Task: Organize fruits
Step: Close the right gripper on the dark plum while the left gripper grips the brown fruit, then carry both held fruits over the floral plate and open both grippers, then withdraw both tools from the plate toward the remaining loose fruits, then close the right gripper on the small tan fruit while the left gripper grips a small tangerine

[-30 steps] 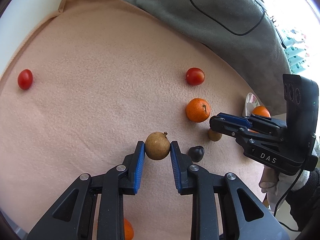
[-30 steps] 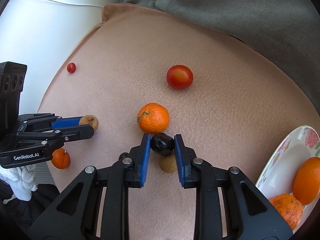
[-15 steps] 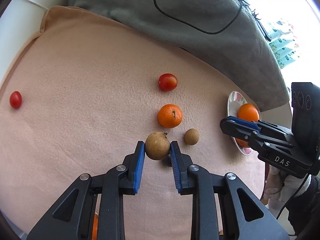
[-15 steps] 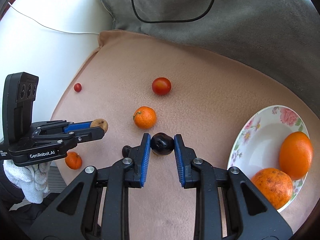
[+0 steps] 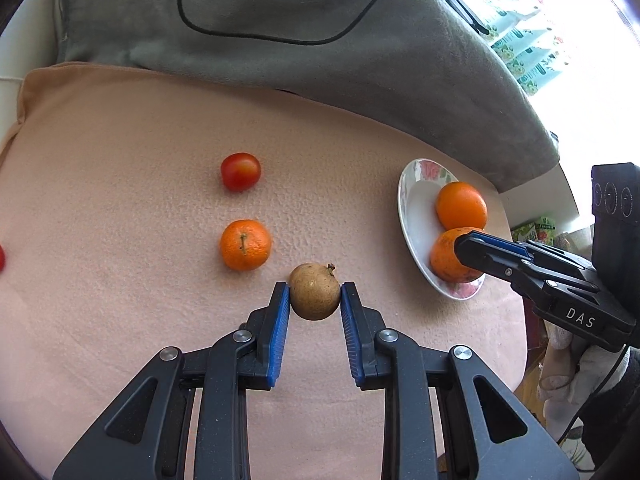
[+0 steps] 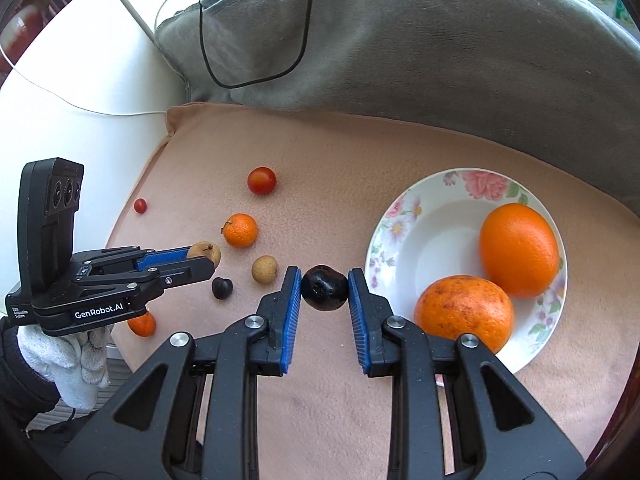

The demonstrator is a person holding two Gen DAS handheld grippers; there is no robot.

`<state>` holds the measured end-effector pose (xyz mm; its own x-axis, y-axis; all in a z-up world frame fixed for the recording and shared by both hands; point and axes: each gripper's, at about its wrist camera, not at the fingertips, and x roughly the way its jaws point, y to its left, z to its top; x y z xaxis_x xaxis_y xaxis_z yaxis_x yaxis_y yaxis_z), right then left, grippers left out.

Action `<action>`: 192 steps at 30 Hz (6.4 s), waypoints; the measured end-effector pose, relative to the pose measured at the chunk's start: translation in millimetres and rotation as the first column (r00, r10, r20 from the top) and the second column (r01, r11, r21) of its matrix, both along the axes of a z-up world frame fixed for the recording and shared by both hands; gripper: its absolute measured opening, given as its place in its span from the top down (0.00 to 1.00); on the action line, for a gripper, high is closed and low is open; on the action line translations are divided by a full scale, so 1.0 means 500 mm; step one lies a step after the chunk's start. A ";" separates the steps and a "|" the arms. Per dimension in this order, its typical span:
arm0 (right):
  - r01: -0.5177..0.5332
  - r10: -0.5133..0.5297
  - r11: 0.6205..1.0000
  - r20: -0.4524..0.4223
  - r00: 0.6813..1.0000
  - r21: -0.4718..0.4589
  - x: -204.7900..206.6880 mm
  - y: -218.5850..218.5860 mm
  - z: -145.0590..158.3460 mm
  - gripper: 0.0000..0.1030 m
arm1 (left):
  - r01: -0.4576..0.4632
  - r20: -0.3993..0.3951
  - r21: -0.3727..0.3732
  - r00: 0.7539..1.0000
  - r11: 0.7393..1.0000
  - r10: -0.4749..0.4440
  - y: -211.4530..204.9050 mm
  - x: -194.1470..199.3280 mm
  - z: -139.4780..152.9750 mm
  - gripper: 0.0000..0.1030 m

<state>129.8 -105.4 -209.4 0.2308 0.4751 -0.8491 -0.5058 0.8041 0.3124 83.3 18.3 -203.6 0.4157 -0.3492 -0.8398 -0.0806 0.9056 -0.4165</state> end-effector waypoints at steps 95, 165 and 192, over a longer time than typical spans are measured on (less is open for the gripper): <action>0.385 -0.385 0.923 -0.083 0.919 -0.023 0.028 -0.260 -0.054 0.20 | 0.201 0.049 0.148 0.976 0.968 -0.210 -0.209 0.159 0.056 0.30; -0.067 0.067 0.998 -0.069 0.995 0.005 -0.059 0.128 -0.084 0.43 | -0.088 -0.049 0.025 0.995 0.996 0.089 0.100 0.001 -0.025 0.41; -0.113 0.112 0.994 -0.149 0.982 0.007 -0.019 0.216 -0.175 0.68 | -0.071 -0.110 -0.035 0.992 0.997 0.067 0.082 0.071 -0.085 0.61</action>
